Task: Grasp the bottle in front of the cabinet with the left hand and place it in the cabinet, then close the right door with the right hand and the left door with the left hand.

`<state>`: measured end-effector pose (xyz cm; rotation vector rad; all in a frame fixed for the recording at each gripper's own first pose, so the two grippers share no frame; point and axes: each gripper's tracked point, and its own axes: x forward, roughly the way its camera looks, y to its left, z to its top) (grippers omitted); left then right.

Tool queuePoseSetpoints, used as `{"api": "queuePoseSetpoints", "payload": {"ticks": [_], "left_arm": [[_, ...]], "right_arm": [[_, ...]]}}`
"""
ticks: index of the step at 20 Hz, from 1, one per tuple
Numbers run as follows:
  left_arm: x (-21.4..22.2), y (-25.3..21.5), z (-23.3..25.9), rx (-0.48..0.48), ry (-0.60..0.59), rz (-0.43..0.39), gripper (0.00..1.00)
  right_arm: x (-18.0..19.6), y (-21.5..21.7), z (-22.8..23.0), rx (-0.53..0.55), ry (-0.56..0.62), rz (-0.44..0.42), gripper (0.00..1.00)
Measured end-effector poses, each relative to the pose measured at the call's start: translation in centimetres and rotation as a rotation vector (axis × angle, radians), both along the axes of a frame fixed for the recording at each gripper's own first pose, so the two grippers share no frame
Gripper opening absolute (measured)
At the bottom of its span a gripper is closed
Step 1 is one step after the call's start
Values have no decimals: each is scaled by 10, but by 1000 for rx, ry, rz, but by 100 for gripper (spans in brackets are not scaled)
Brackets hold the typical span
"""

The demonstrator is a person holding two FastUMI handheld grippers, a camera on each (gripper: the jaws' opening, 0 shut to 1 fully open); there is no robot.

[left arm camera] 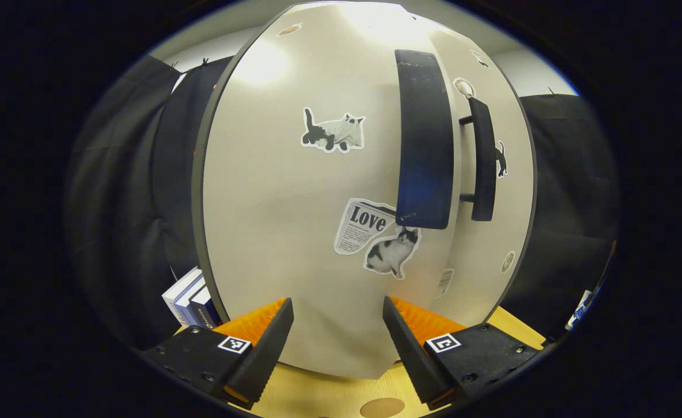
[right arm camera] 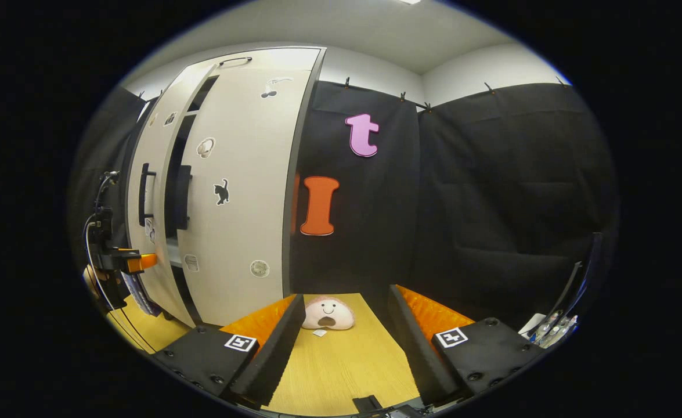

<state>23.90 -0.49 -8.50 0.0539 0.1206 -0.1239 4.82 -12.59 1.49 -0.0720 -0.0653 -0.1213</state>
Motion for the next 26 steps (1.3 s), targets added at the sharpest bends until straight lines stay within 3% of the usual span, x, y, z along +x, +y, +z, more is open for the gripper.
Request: {"api": "queuePoseSetpoints", "payload": {"ticks": [12, 26], "left_arm": [[-5, -21, -1, -17, 42, 7, 95], [-125, -11, 114, -67, -67, 37, 95]], "right_arm": [[11, -28, -2, 31, 30, -8, 96], [-3, -57, 25, 45, 18, 75, 96]]}}
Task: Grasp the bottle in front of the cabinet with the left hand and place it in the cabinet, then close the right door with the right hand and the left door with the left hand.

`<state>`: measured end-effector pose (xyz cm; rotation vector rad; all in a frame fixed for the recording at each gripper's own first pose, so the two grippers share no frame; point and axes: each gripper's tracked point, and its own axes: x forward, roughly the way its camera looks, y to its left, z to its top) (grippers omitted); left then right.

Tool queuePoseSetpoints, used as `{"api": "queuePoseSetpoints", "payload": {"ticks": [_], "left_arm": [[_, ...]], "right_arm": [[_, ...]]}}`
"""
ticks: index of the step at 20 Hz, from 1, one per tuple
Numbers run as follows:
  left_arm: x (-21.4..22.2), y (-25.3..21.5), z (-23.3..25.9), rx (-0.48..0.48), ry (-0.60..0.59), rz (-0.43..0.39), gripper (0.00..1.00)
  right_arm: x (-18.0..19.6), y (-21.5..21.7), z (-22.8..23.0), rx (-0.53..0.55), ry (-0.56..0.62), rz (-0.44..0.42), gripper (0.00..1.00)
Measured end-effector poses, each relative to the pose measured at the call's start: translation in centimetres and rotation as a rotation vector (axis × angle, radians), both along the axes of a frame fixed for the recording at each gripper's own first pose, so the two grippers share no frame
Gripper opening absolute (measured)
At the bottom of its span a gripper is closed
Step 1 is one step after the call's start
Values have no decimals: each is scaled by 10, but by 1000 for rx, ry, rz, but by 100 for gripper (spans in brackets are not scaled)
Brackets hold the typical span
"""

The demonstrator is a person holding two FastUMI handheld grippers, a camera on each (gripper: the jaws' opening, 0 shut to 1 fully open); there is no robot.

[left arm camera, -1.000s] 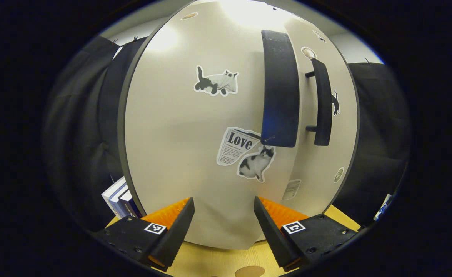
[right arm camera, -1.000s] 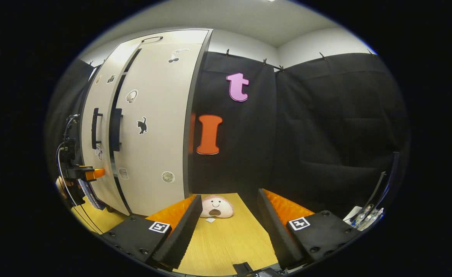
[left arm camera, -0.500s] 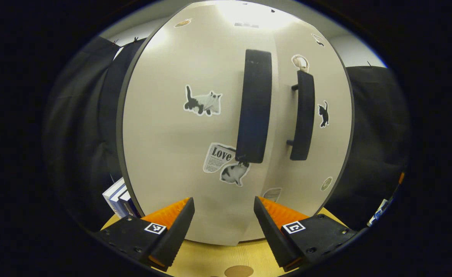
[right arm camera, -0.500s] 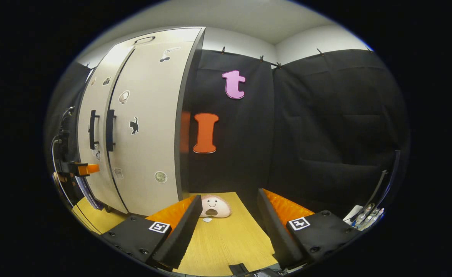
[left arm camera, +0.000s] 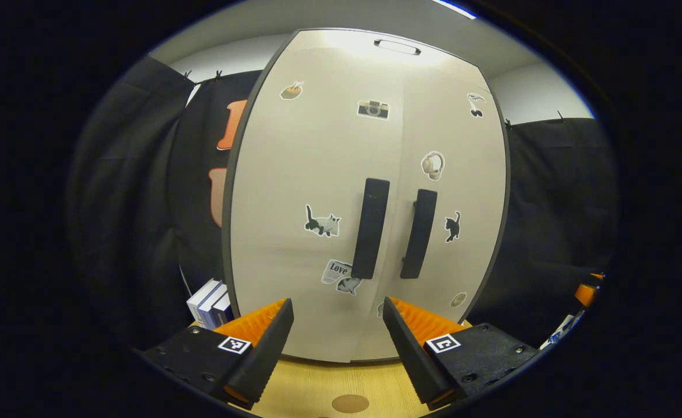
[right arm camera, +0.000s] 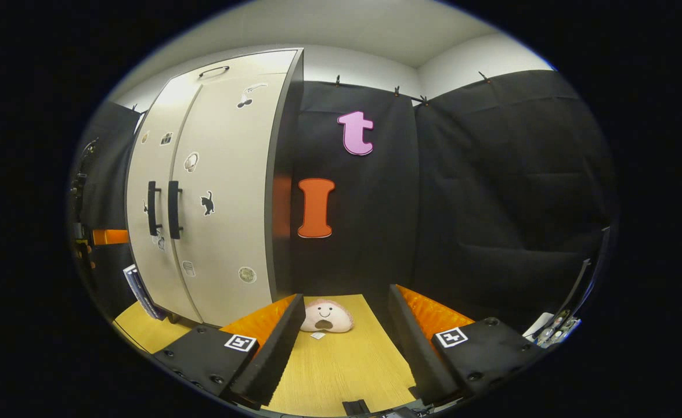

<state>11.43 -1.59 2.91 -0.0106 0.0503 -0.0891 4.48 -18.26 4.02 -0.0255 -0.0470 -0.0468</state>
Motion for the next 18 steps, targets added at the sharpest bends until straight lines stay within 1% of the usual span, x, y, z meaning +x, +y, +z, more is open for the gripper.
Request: {"api": "queuePoseSetpoints", "payload": {"ticks": [5, 8, 15, 16, 17, 18], "left_arm": [[-46, 15, 39, -30, -42, 34, 95], [-69, 23, 51, -44, -65, 53, 94], [-102, 38, 70, 6, -117, 112, 95], [-106, 41, 75, 17, -130, 120, 92], [-110, 42, 79, 26, -143, 128, 92], [-113, 43, 81, 29, -150, 133, 94]], "right_arm": [[-17, -17, 14, -6, -13, 10, 96], [-24, -30, 20, -10, -27, 2, 96], [-33, -30, 24, 1, -47, 30, 96], [-35, -29, 24, 2, -49, 36, 96], [-36, -28, 24, 2, -51, 41, 96], [-38, -27, 24, 0, -51, 45, 96]]}}
